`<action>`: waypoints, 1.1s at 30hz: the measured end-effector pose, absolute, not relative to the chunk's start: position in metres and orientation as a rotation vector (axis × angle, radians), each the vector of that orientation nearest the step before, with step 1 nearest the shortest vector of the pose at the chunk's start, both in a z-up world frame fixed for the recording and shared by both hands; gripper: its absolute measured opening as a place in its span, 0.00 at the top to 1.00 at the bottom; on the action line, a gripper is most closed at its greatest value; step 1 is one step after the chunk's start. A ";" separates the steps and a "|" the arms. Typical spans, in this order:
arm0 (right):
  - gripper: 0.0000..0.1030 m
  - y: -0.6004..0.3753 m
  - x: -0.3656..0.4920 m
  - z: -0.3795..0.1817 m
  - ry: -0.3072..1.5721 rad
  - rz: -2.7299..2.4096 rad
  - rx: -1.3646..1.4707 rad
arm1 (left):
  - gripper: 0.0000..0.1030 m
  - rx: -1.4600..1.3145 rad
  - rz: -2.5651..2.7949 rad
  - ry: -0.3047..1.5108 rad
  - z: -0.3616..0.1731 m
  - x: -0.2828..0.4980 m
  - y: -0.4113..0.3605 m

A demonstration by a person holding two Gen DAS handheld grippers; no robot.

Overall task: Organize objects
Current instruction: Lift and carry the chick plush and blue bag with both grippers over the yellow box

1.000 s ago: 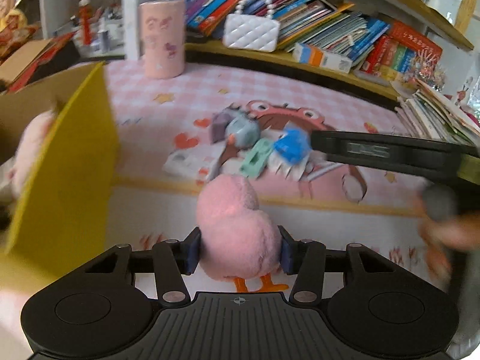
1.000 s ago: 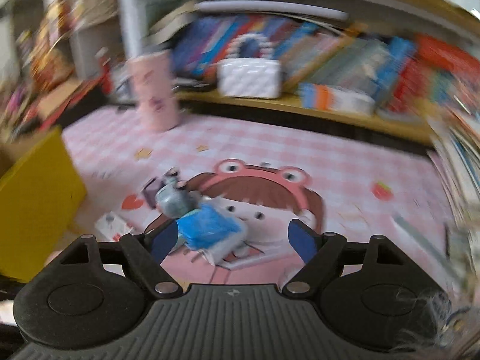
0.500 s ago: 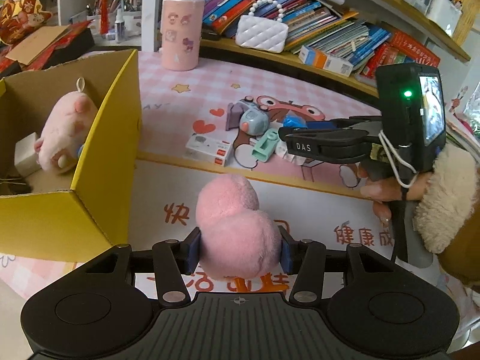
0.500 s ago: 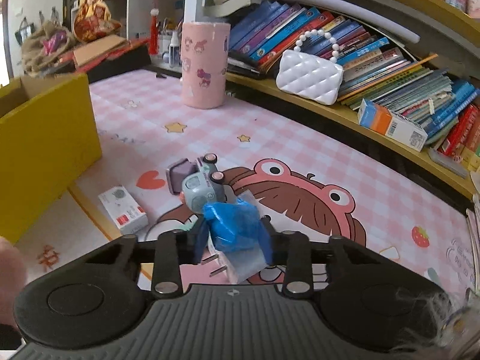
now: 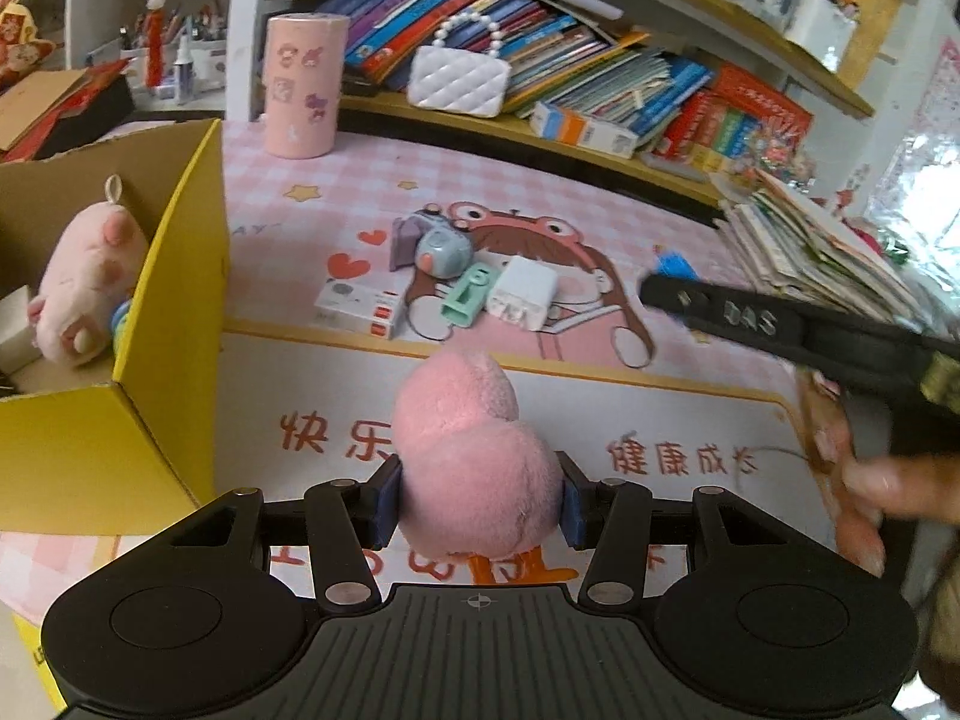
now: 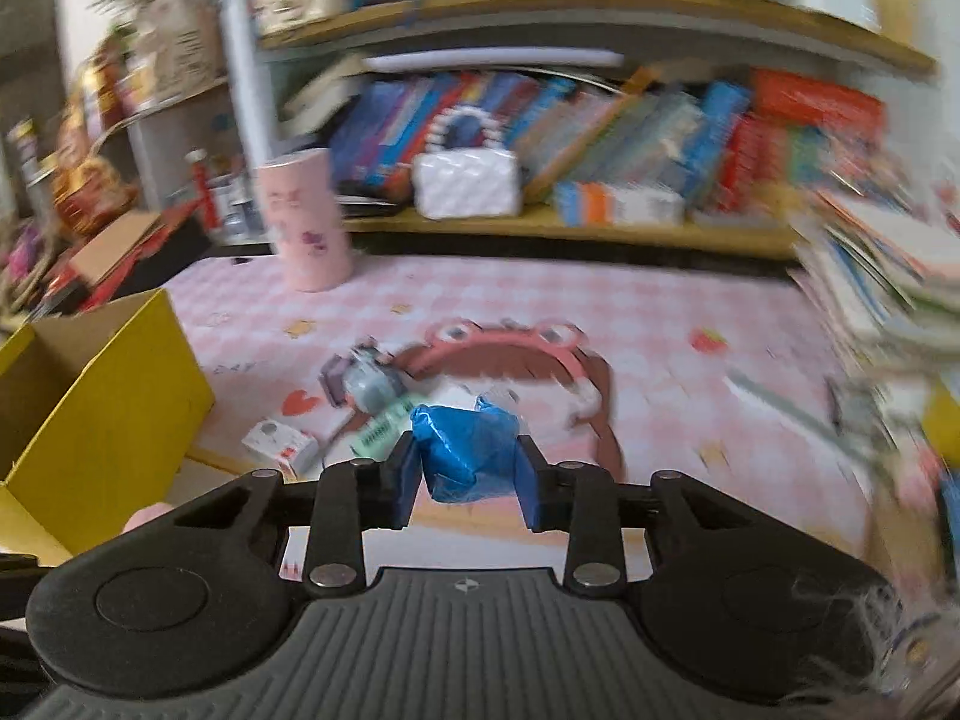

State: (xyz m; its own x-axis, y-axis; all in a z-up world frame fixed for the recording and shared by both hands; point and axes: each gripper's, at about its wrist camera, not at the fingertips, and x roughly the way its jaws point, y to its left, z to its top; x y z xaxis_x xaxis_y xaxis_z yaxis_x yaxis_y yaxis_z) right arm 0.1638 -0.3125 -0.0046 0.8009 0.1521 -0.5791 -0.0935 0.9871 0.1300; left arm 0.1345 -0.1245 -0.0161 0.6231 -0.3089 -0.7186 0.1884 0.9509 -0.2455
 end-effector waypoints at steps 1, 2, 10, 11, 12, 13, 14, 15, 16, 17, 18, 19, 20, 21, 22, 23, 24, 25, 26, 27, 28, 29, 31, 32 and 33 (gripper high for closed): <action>0.70 -0.314 0.155 -0.004 0.641 0.107 0.118 | 0.53 -0.154 -0.300 0.851 -0.016 0.132 -0.124; 0.70 -0.315 0.145 -0.004 0.652 0.084 0.136 | 0.53 -0.156 -0.314 0.849 -0.016 0.130 -0.124; 0.70 -0.297 0.073 -0.011 0.715 -0.009 0.161 | 0.53 -0.172 -0.405 0.825 -0.014 0.107 -0.112; 0.70 -0.293 0.067 -0.012 0.720 -0.012 0.159 | 0.53 -0.173 -0.412 0.821 -0.014 0.103 -0.109; 0.70 -0.288 0.061 -0.012 0.724 -0.014 0.156 | 0.53 -0.174 -0.419 0.818 -0.013 0.098 -0.105; 0.70 -0.282 0.056 -0.012 0.727 -0.014 0.149 | 0.53 -0.176 -0.423 0.816 -0.013 0.094 -0.101; 0.70 -0.276 0.050 -0.011 0.728 -0.014 0.143 | 0.53 -0.178 -0.427 0.816 -0.013 0.089 -0.096; 0.70 -0.270 0.045 -0.011 0.730 -0.011 0.138 | 0.53 -0.182 -0.430 0.816 -0.013 0.084 -0.091; 0.70 -0.263 0.039 -0.010 0.733 -0.007 0.131 | 0.53 -0.186 -0.430 0.817 -0.014 0.079 -0.085; 0.70 -0.256 0.034 -0.010 0.736 -0.002 0.127 | 0.53 -0.191 -0.428 0.818 -0.013 0.073 -0.078; 0.70 -0.247 0.027 -0.010 0.739 0.005 0.122 | 0.53 -0.196 -0.423 0.818 -0.013 0.067 -0.071; 0.70 -0.241 0.022 -0.010 0.744 0.015 0.118 | 0.53 -0.202 -0.415 0.818 -0.013 0.061 -0.063; 0.70 -0.234 0.017 -0.011 0.749 0.024 0.113 | 0.53 -0.209 -0.405 0.820 -0.014 0.056 -0.056; 0.70 -0.226 0.011 -0.011 0.755 0.036 0.110 | 0.53 -0.217 -0.392 0.821 -0.014 0.050 -0.047; 0.70 -0.218 0.006 -0.012 0.763 0.050 0.106 | 0.53 -0.224 -0.380 0.821 -0.014 0.045 -0.040; 0.70 -0.210 0.001 -0.013 0.769 0.062 0.102 | 0.53 -0.233 -0.366 0.820 -0.014 0.039 -0.031; 0.70 -0.202 -0.003 -0.013 0.773 0.074 0.099 | 0.53 -0.241 -0.350 0.820 -0.014 0.034 -0.023; 0.70 -0.194 -0.007 -0.014 0.777 0.088 0.096 | 0.53 -0.247 -0.336 0.819 -0.014 0.029 -0.015; 0.70 -0.187 -0.011 -0.015 0.781 0.100 0.094 | 0.53 -0.251 -0.322 0.818 -0.014 0.023 -0.007; 0.70 -0.180 -0.014 -0.015 0.783 0.111 0.091 | 0.53 -0.256 -0.307 0.818 -0.014 0.018 0.002; 0.70 -0.172 -0.018 -0.016 0.786 0.123 0.088 | 0.53 -0.260 -0.293 0.817 -0.015 0.013 0.009; 0.70 -0.165 -0.021 -0.016 0.788 0.135 0.086 | 0.53 -0.264 -0.279 0.816 -0.015 0.008 0.017; 0.70 -0.151 -0.027 -0.017 0.791 0.158 0.082 | 0.53 -0.273 -0.249 0.813 -0.016 -0.001 0.034; 0.70 -0.145 -0.029 -0.018 0.792 0.168 0.079 | 0.53 -0.276 -0.234 0.810 -0.015 -0.005 0.041; 0.70 -0.138 -0.031 -0.018 0.793 0.179 0.076 | 0.53 -0.279 -0.220 0.806 -0.015 -0.009 0.050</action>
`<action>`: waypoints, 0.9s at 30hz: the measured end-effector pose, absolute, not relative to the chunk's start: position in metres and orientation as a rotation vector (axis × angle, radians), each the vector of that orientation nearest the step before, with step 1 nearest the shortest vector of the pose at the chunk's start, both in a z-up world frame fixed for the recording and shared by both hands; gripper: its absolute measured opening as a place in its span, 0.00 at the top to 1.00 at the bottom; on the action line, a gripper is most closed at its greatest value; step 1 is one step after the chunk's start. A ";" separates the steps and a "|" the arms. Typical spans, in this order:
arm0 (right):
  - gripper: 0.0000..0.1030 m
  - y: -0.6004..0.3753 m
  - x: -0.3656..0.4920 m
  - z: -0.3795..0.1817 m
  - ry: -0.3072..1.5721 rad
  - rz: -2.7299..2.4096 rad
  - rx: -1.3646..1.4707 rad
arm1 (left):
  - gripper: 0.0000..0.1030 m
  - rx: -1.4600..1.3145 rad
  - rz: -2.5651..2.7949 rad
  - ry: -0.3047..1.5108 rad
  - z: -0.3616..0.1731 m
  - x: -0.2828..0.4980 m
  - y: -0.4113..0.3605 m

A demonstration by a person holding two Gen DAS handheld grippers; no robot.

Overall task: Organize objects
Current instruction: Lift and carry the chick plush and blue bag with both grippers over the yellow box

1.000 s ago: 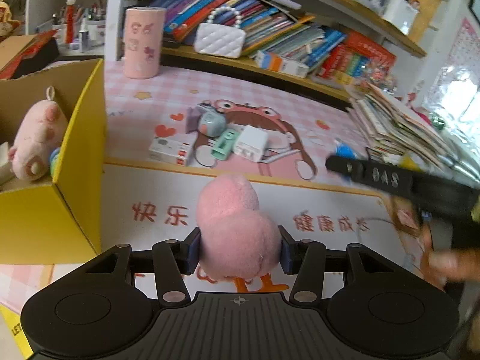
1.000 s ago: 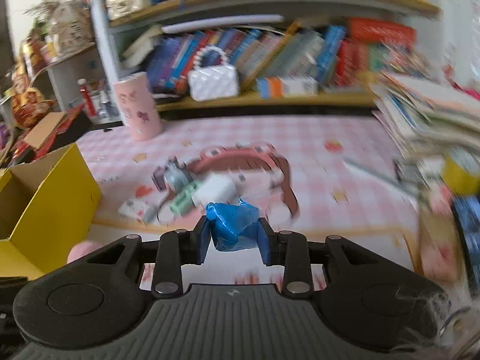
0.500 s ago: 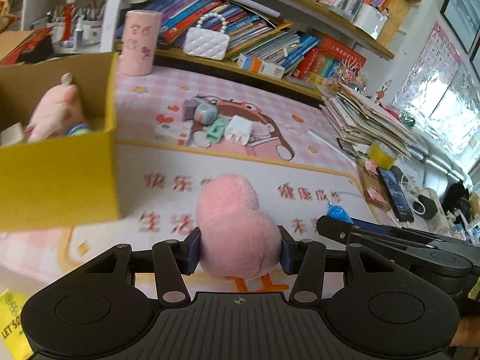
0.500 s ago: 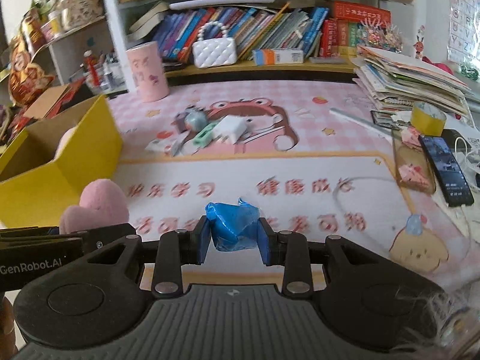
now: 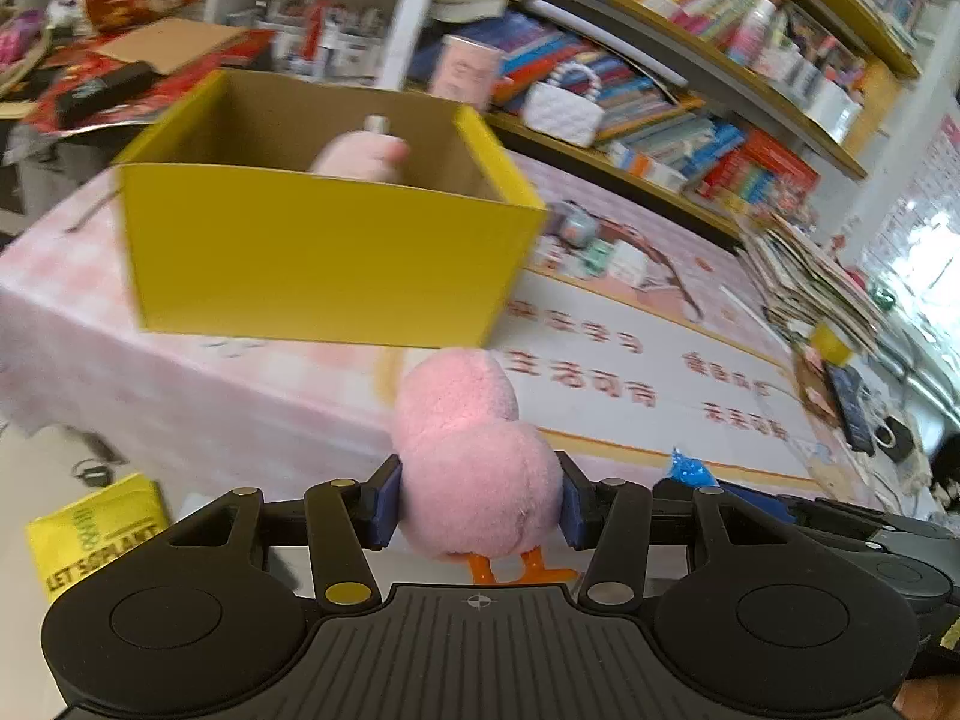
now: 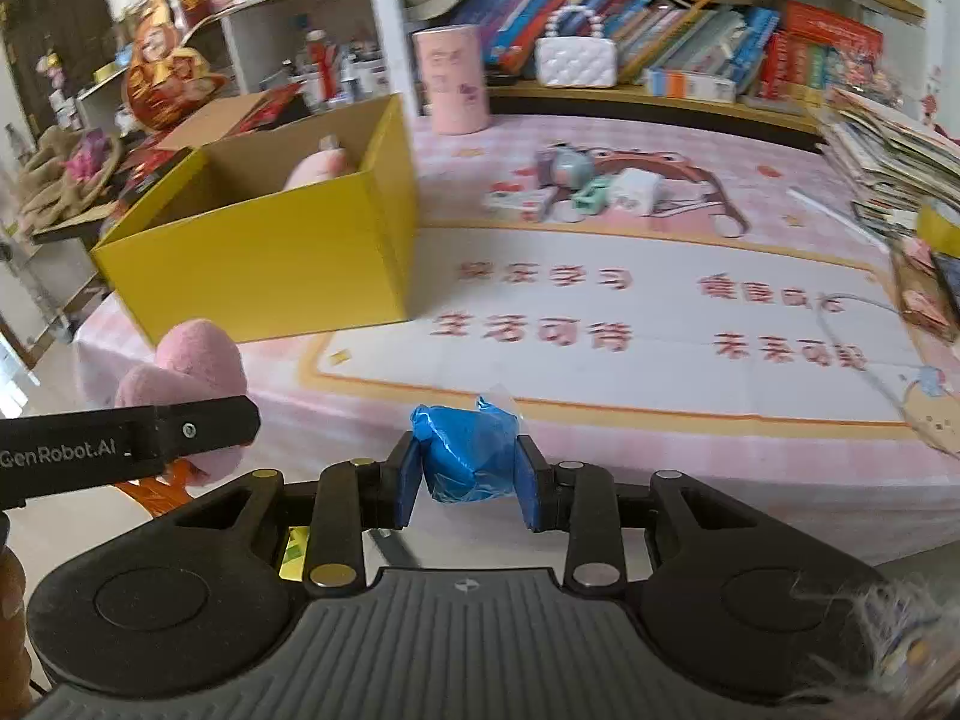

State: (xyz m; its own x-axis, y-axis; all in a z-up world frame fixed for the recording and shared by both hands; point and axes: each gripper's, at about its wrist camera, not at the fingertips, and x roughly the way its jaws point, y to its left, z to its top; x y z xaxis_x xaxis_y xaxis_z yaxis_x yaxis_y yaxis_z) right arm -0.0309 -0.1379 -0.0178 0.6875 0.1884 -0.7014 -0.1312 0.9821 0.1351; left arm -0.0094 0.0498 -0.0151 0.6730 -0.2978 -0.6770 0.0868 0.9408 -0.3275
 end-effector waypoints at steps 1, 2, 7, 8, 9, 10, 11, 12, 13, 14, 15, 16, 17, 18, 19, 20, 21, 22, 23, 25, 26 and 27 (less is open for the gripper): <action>0.70 -0.132 -0.032 -0.018 0.793 0.188 0.073 | 0.53 -0.282 -0.207 0.802 -0.015 -0.013 0.057; 0.70 -0.126 -0.034 -0.018 0.793 0.197 0.069 | 0.53 -0.285 -0.196 0.797 -0.014 -0.016 0.064; 0.70 -0.097 -0.038 -0.017 0.798 0.247 0.042 | 0.53 -0.303 -0.147 0.774 -0.013 -0.028 0.095; 0.70 -0.092 -0.038 -0.017 0.798 0.255 0.038 | 0.53 -0.307 -0.140 0.769 -0.012 -0.030 0.100; 0.70 -0.087 -0.039 -0.016 0.797 0.263 0.034 | 0.53 -0.311 -0.132 0.764 -0.012 -0.032 0.104; 0.70 -0.082 -0.039 -0.015 0.795 0.268 0.030 | 0.53 -0.314 -0.125 0.760 -0.011 -0.033 0.108; 0.70 -0.078 -0.039 -0.014 0.792 0.273 0.026 | 0.53 -0.317 -0.120 0.754 -0.010 -0.035 0.112; 0.70 -0.074 -0.039 -0.013 0.790 0.279 0.021 | 0.53 -0.321 -0.114 0.748 -0.009 -0.036 0.117; 0.70 -0.069 -0.039 -0.012 0.788 0.286 0.015 | 0.53 -0.325 -0.109 0.742 -0.008 -0.037 0.121; 0.70 -0.065 -0.039 -0.012 0.787 0.292 0.010 | 0.53 -0.329 -0.105 0.737 -0.008 -0.037 0.124; 0.70 -0.061 -0.039 -0.011 0.785 0.299 0.004 | 0.53 -0.333 -0.101 0.732 -0.007 -0.038 0.128; 0.70 -0.057 -0.039 -0.010 0.784 0.304 -0.002 | 0.53 -0.336 -0.097 0.727 -0.006 -0.039 0.132; 0.70 -0.053 -0.039 -0.009 0.782 0.309 -0.006 | 0.53 -0.340 -0.094 0.723 -0.006 -0.040 0.136; 0.70 -0.050 -0.039 -0.009 0.781 0.313 -0.011 | 0.53 -0.343 -0.090 0.718 -0.005 -0.041 0.140; 0.70 -0.046 -0.039 -0.008 0.782 0.318 -0.015 | 0.53 -0.347 -0.086 0.715 -0.005 -0.042 0.143; 0.70 -0.043 -0.039 -0.007 0.783 0.323 -0.020 | 0.53 -0.350 -0.082 0.712 -0.004 -0.043 0.147; 0.70 -0.040 -0.039 -0.007 0.783 0.329 -0.025 | 0.53 -0.354 -0.077 0.708 -0.004 -0.044 0.150; 0.70 -0.038 -0.039 -0.007 0.783 0.335 -0.030 | 0.53 -0.358 -0.073 0.706 -0.004 -0.046 0.153; 0.70 -0.035 -0.039 -0.007 0.784 0.340 -0.035 | 0.53 -0.362 -0.068 0.704 -0.004 -0.046 0.156; 0.70 -0.030 -0.039 -0.006 0.786 0.347 -0.043 | 0.53 -0.372 -0.062 0.704 -0.005 -0.047 0.160; 0.70 -0.028 -0.039 -0.006 0.786 0.350 -0.047 | 0.53 -0.374 -0.060 0.703 -0.004 -0.047 0.162; 0.70 -0.026 -0.039 -0.006 0.786 0.354 -0.051 | 0.53 -0.376 -0.058 0.701 -0.004 -0.048 0.163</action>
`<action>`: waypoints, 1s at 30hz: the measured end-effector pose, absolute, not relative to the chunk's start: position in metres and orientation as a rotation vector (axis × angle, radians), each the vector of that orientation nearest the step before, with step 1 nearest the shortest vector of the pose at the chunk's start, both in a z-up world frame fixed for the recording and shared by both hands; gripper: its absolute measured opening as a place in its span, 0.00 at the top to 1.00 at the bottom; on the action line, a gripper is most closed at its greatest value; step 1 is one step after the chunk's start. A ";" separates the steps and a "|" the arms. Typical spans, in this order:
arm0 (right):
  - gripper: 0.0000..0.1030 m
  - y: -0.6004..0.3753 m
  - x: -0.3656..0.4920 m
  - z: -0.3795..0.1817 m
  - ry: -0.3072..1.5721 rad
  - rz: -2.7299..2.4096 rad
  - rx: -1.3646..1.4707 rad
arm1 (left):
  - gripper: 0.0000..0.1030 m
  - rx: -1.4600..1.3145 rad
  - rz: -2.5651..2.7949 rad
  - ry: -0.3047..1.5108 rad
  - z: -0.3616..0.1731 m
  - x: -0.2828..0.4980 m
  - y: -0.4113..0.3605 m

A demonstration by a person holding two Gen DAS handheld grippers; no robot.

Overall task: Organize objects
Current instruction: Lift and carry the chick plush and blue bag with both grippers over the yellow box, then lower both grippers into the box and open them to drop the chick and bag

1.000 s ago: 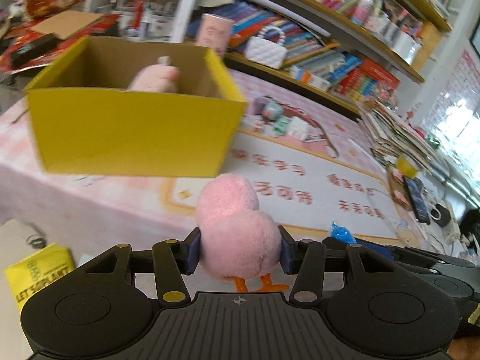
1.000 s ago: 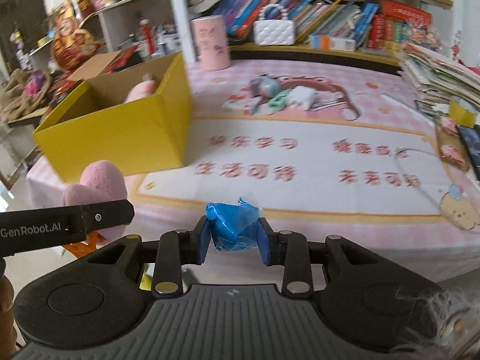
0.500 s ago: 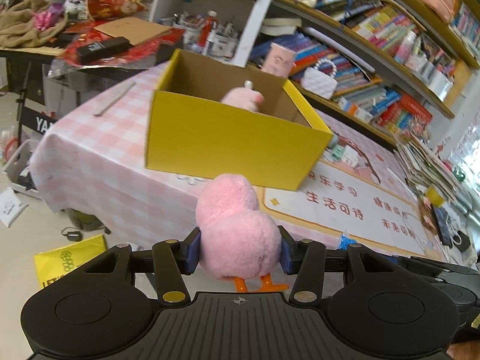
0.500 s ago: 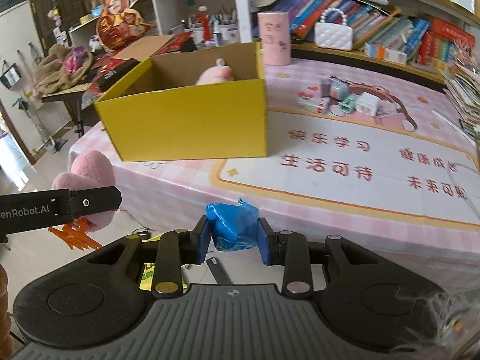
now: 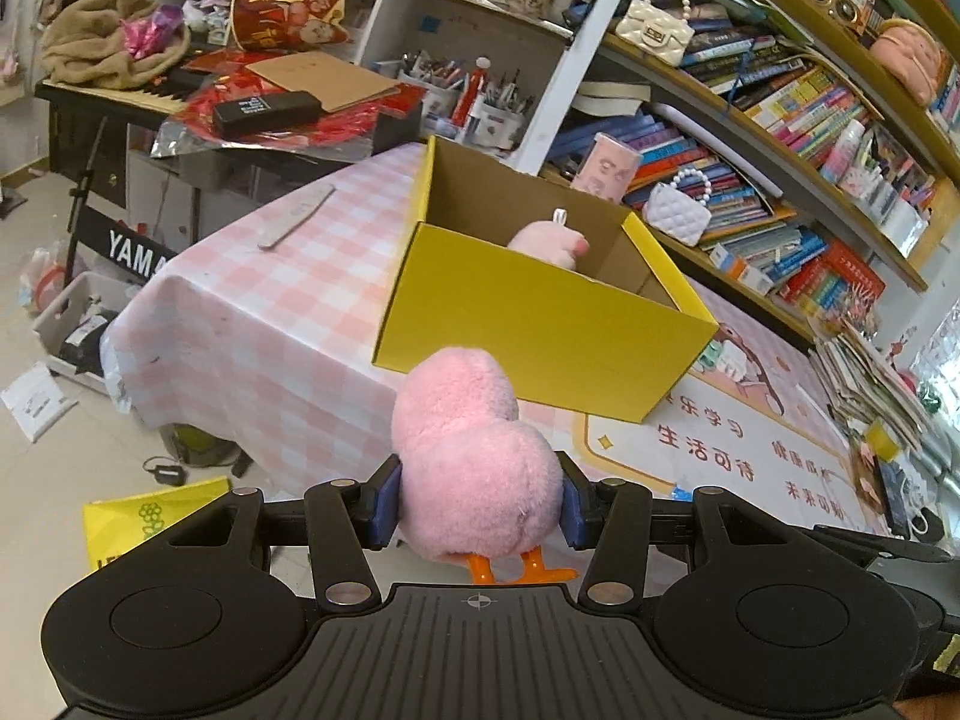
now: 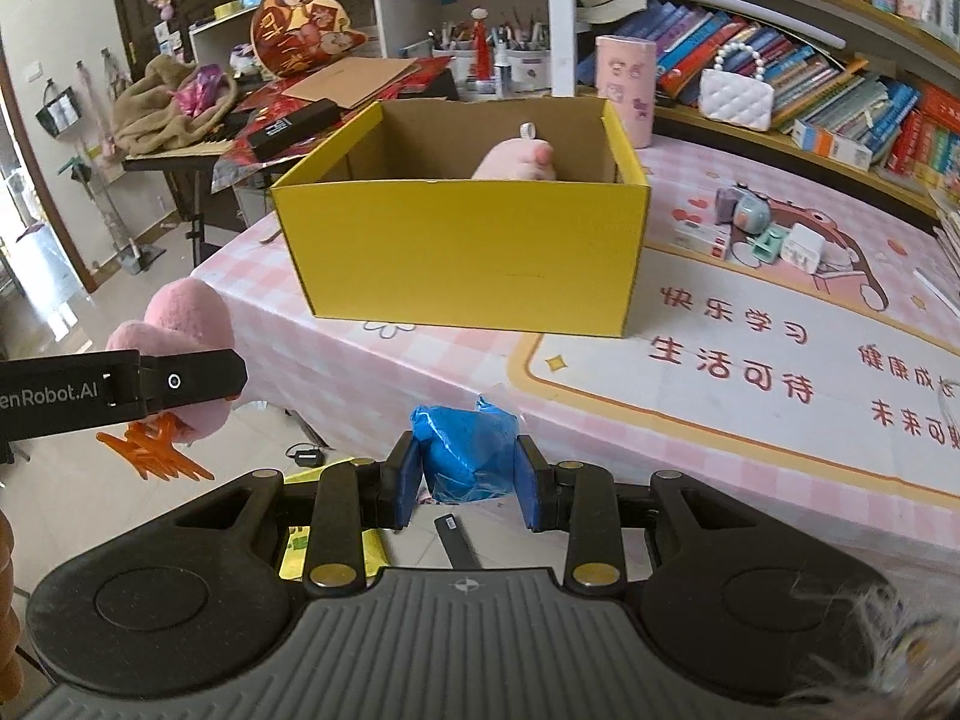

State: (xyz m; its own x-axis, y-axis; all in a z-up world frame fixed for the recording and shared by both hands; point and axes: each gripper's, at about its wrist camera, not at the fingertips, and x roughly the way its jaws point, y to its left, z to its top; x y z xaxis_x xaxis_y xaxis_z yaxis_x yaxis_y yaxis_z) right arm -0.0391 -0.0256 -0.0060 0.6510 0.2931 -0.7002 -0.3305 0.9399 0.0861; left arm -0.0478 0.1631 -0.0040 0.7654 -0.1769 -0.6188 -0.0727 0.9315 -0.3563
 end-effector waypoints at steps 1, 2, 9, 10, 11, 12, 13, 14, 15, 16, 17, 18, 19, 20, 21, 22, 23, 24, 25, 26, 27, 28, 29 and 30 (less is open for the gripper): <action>0.70 -0.024 -0.039 -0.006 0.786 0.359 -0.054 | 0.53 -0.376 -0.056 0.699 -0.004 -0.048 0.164; 0.70 -0.022 -0.038 -0.006 0.787 0.365 -0.058 | 0.53 -0.376 -0.055 0.697 -0.003 -0.048 0.166; 0.70 -0.014 -0.028 0.000 0.753 0.386 -0.066 | 0.53 -0.374 -0.029 0.667 0.007 -0.042 0.175; 0.70 -0.013 -0.026 0.003 0.736 0.390 -0.067 | 0.53 -0.378 -0.027 0.657 0.010 -0.039 0.177; 0.70 -0.013 -0.022 0.006 0.717 0.394 -0.069 | 0.53 -0.379 -0.024 0.643 0.015 -0.036 0.179; 0.70 -0.012 -0.019 0.011 0.695 0.397 -0.070 | 0.53 -0.378 -0.023 0.630 0.019 -0.033 0.180; 0.70 -0.012 -0.013 0.017 0.671 0.402 -0.072 | 0.53 -0.376 -0.022 0.614 0.024 -0.029 0.181; 0.70 -0.011 -0.009 0.022 0.649 0.406 -0.074 | 0.53 -0.374 -0.021 0.598 0.028 -0.025 0.182; 0.70 -0.010 -0.003 0.029 0.622 0.410 -0.073 | 0.53 -0.373 -0.021 0.578 0.034 -0.020 0.182; 0.70 -0.009 0.002 0.036 0.597 0.414 -0.072 | 0.53 -0.371 -0.023 0.560 0.039 -0.015 0.182; 0.70 -0.008 0.008 0.041 0.575 0.418 -0.071 | 0.53 -0.368 -0.025 0.545 0.044 -0.009 0.182; 0.70 -0.008 0.015 0.047 0.556 0.420 -0.071 | 0.53 -0.365 -0.029 0.528 0.049 -0.002 0.181; 0.70 -0.008 0.022 0.052 0.538 0.420 -0.068 | 0.53 -0.361 -0.033 0.514 0.054 0.005 0.181; 0.70 -0.008 0.030 0.056 0.524 0.419 -0.063 | 0.53 -0.355 -0.038 0.499 0.058 0.012 0.179; 0.70 -0.009 0.038 0.060 0.509 0.416 -0.058 | 0.53 -0.345 -0.044 0.484 0.062 0.019 0.176; 0.70 -0.010 0.046 0.064 0.493 0.412 -0.053 | 0.53 -0.333 -0.048 0.474 0.065 0.026 0.173; 0.70 -0.011 0.053 0.067 0.480 0.407 -0.048 | 0.53 -0.320 -0.050 0.464 0.068 0.033 0.171; 0.70 -0.011 0.061 0.069 0.471 0.403 -0.046 | 0.53 -0.309 -0.051 0.456 0.070 0.040 0.168; 0.70 -0.011 0.069 0.071 0.465 0.400 -0.045 | 0.53 -0.301 -0.053 0.450 0.072 0.046 0.165; 0.70 -0.012 0.076 0.071 0.461 0.400 -0.046 | 0.53 -0.294 -0.053 0.448 0.072 0.053 0.161; 0.70 -0.011 0.083 0.070 0.459 0.401 -0.050 | 0.53 -0.285 -0.055 0.448 0.071 0.061 0.158; 0.70 -0.011 0.091 0.069 0.460 0.403 -0.057 | 0.53 -0.277 -0.058 0.450 0.070 0.067 0.155; 0.70 -0.011 0.097 0.067 0.462 0.403 -0.061 | 0.53 -0.267 -0.059 0.455 0.068 0.073 0.153; 0.70 -0.011 0.104 0.064 0.467 0.405 -0.064 | 0.53 -0.259 -0.059 0.462 0.066 0.080 0.150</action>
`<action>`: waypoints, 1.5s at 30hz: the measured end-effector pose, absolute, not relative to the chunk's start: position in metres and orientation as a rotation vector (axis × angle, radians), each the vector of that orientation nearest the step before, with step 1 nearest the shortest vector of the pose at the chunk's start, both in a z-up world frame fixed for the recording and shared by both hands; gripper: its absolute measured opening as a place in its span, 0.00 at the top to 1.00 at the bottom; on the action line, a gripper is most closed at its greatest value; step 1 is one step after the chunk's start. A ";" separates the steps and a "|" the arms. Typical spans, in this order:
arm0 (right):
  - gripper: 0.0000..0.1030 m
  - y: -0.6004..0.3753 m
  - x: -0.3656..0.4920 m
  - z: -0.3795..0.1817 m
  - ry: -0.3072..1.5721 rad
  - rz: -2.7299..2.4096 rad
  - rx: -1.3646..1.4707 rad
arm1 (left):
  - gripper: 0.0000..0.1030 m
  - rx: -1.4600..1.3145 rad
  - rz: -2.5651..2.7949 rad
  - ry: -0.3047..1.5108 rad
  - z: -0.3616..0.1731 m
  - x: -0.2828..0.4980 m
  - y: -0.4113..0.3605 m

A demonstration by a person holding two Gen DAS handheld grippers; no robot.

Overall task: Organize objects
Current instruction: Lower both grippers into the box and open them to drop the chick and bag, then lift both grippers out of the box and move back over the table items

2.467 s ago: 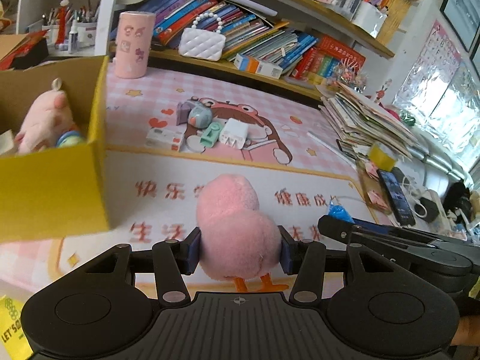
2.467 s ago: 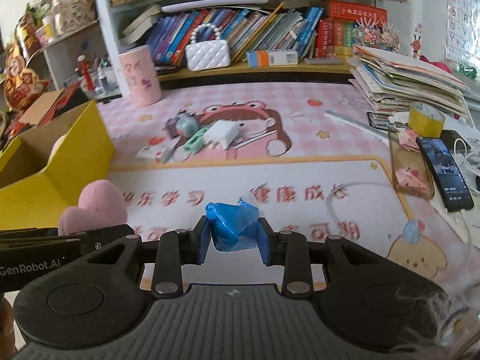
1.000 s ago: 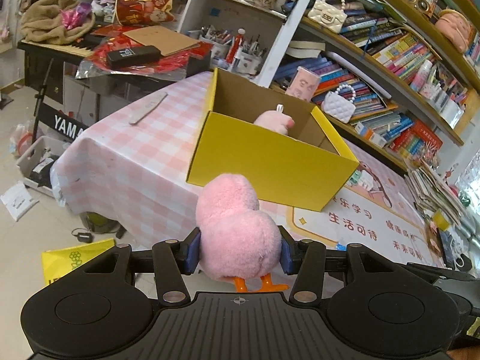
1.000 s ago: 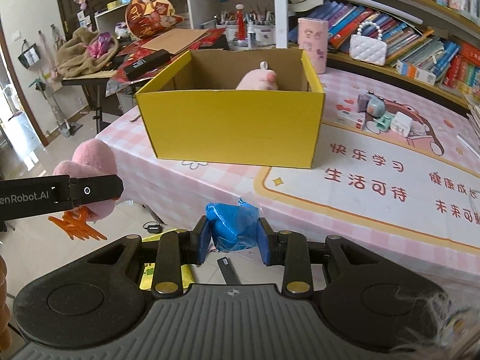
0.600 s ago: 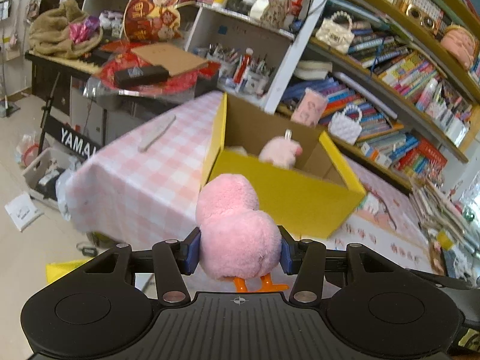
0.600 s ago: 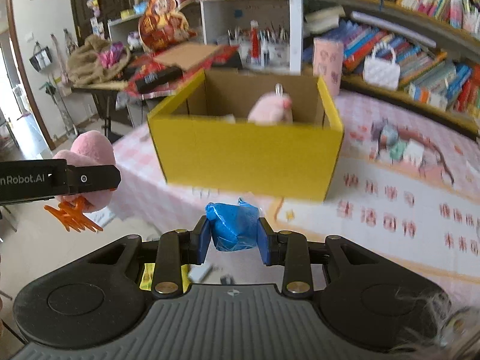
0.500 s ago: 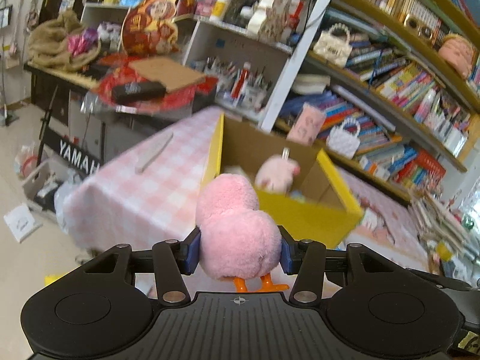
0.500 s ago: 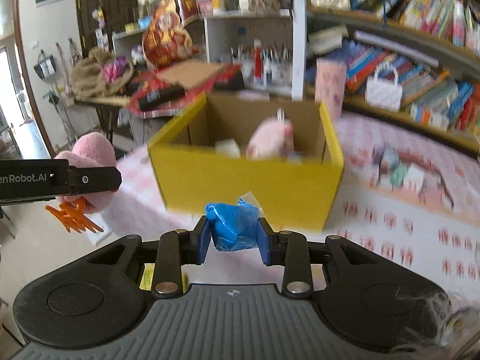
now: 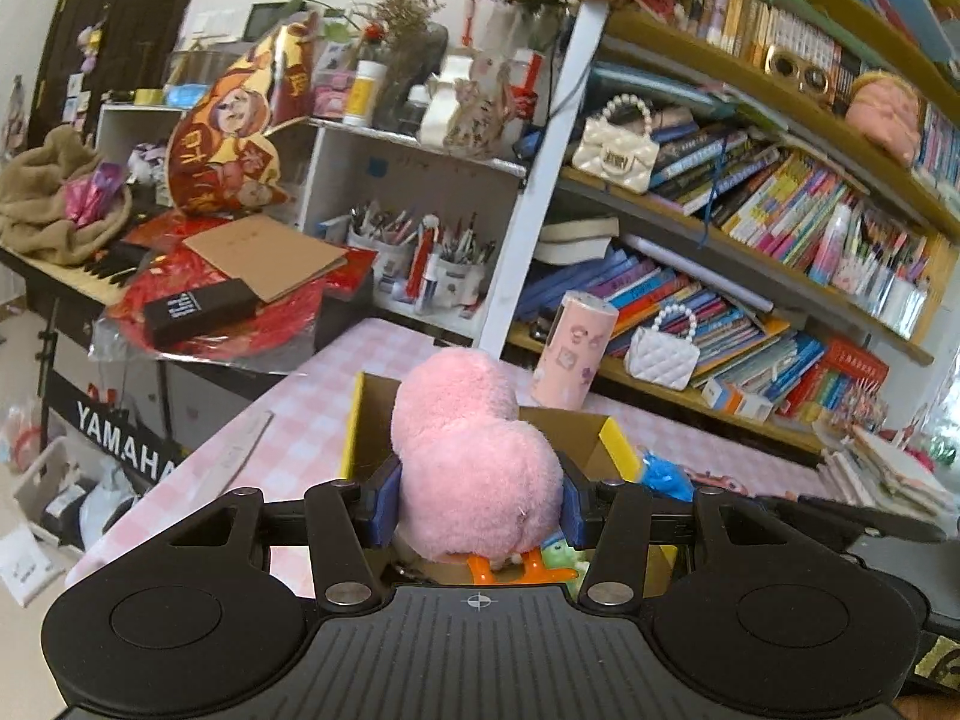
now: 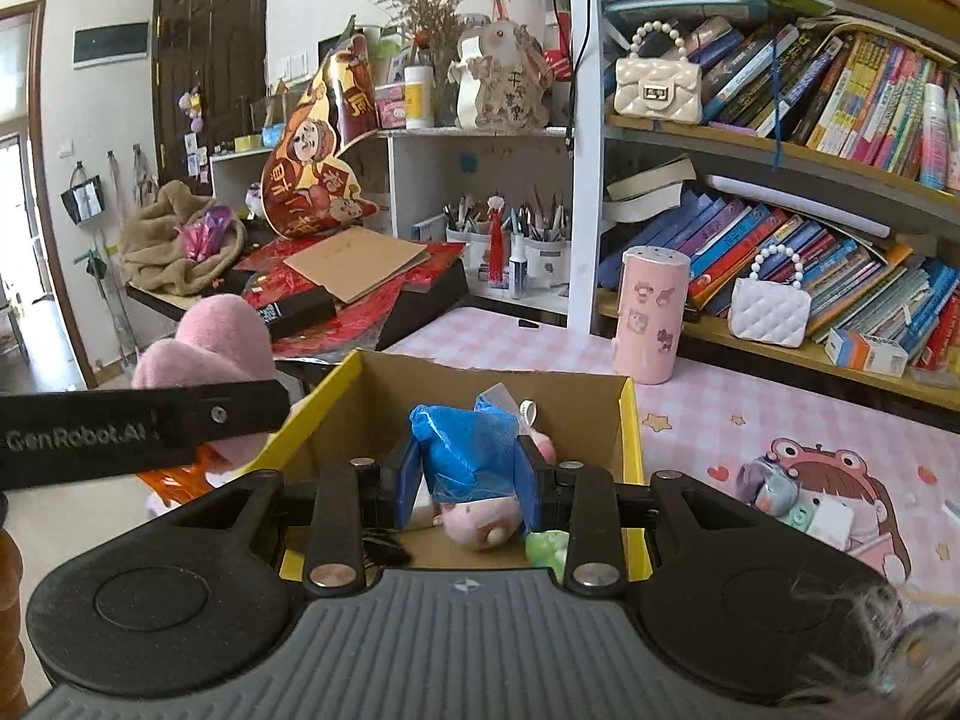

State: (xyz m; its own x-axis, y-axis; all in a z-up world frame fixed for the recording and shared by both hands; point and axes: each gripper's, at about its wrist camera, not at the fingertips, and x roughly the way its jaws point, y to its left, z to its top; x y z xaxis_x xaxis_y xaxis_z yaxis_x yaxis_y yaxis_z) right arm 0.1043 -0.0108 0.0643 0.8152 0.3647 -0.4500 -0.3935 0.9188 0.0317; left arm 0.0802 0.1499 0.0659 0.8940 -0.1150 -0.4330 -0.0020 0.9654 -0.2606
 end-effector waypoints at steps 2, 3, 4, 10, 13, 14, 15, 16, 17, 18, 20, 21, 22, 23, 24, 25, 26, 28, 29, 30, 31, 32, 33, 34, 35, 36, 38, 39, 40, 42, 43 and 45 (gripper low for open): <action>0.70 -0.010 0.118 0.060 0.481 0.405 -0.060 | 0.53 -0.247 -0.054 0.479 0.060 0.093 0.146; 0.70 -0.010 0.125 0.057 0.490 0.404 -0.058 | 0.53 -0.241 -0.043 0.489 0.057 0.099 0.144; 0.70 -0.010 0.133 0.054 0.499 0.404 -0.058 | 0.53 -0.241 -0.034 0.499 0.053 0.106 0.144; 0.70 -0.005 0.175 0.030 0.569 0.414 -0.114 | 0.53 -0.197 -0.003 0.555 0.037 0.135 0.138; 0.70 -0.002 0.192 0.018 0.602 0.437 -0.141 | 0.53 -0.184 0.018 0.585 0.029 0.149 0.136; 0.70 -0.001 0.196 0.015 0.613 0.444 -0.148 | 0.52 -0.182 0.025 0.594 0.026 0.152 0.135; 0.70 0.000 0.201 0.012 0.623 0.448 -0.158 | 0.52 -0.182 0.032 0.605 0.024 0.155 0.135; 0.70 0.002 0.205 0.010 0.631 0.451 -0.171 | 0.52 -0.184 0.037 0.612 0.021 0.158 0.135; 0.70 0.003 0.209 0.008 0.639 0.454 -0.180 | 0.52 -0.185 0.044 0.618 0.019 0.160 0.135; 0.70 0.004 0.212 0.006 0.647 0.455 -0.189 | 0.52 -0.185 0.049 0.627 0.016 0.162 0.135; 0.70 0.004 0.216 0.004 0.658 0.463 -0.197 | 0.52 -0.184 0.054 0.639 0.012 0.165 0.135; 0.70 0.004 0.217 0.003 0.663 0.470 -0.197 | 0.52 -0.183 0.058 0.644 0.010 0.167 0.135; 0.70 0.005 0.218 0.001 0.670 0.476 -0.199 | 0.51 -0.182 0.061 0.649 0.009 0.168 0.135; 0.70 0.005 0.219 0.000 0.675 0.479 -0.202 | 0.51 -0.182 0.063 0.653 0.007 0.169 0.136; 0.70 0.006 0.219 -0.002 0.680 0.482 -0.207 | 0.51 -0.183 0.065 0.656 0.006 0.170 0.136; 0.70 0.007 0.220 -0.003 0.686 0.482 -0.210 | 0.51 -0.182 0.066 0.661 0.005 0.171 0.136; 0.70 0.007 0.221 -0.005 0.693 0.482 -0.214 | 0.50 -0.182 0.069 0.664 0.003 0.171 0.136; 0.70 0.009 0.223 -0.008 0.705 0.482 -0.221 | 0.46 -0.191 0.079 0.662 0.001 0.171 0.138; 0.70 0.009 0.223 -0.008 0.706 0.480 -0.222 | 0.43 -0.196 0.083 0.651 0.001 0.169 0.140; 0.70 0.009 0.223 -0.008 0.704 0.479 -0.219 | 0.39 -0.202 0.079 0.638 0.002 0.168 0.140; 0.70 0.009 0.223 -0.007 0.702 0.478 -0.215 | 0.34 -0.207 0.075 0.625 0.004 0.168 0.141; 0.68 0.008 0.223 -0.006 0.699 0.477 -0.207 | 0.31 -0.210 0.069 0.608 0.007 0.166 0.141; 0.67 0.007 0.222 -0.004 0.695 0.474 -0.198 | 0.30 -0.207 0.070 0.590 0.011 0.164 0.141; 0.66 0.006 0.221 -0.002 0.691 0.472 -0.189 | 0.29 -0.203 0.073 0.577 0.013 0.162 0.141; 0.66 0.005 0.220 0.000 0.687 0.472 -0.180 | 0.29 -0.203 0.073 0.567 0.016 0.160 0.141; 0.66 0.004 0.218 0.001 0.682 0.471 -0.172 | 0.29 -0.208 0.073 0.561 0.019 0.158 0.143; 0.66 0.001 0.214 0.005 0.673 0.465 -0.161 | 0.29 -0.222 0.075 0.553 0.022 0.153 0.145; 0.66 0.000 0.211 0.007 0.668 0.460 -0.157 | 0.29 -0.227 0.075 0.549 0.023 0.150 0.146; 0.66 -0.001 0.208 0.009 0.664 0.456 -0.152 | 0.29 -0.230 0.074 0.545 0.025 0.147 0.146; 0.66 -0.004 0.202 0.013 0.654 0.448 -0.138 | 0.29 -0.234 0.068 0.536 0.029 0.140 0.147; 0.66 -0.005 0.198 0.016 0.648 0.444 -0.132 | 0.29 -0.236 0.063 0.530 0.031 0.136 0.147; 0.66 -0.007 0.190 0.020 0.634 0.436 -0.119 | 0.29 -0.238 0.056 0.518 0.035 0.128 0.148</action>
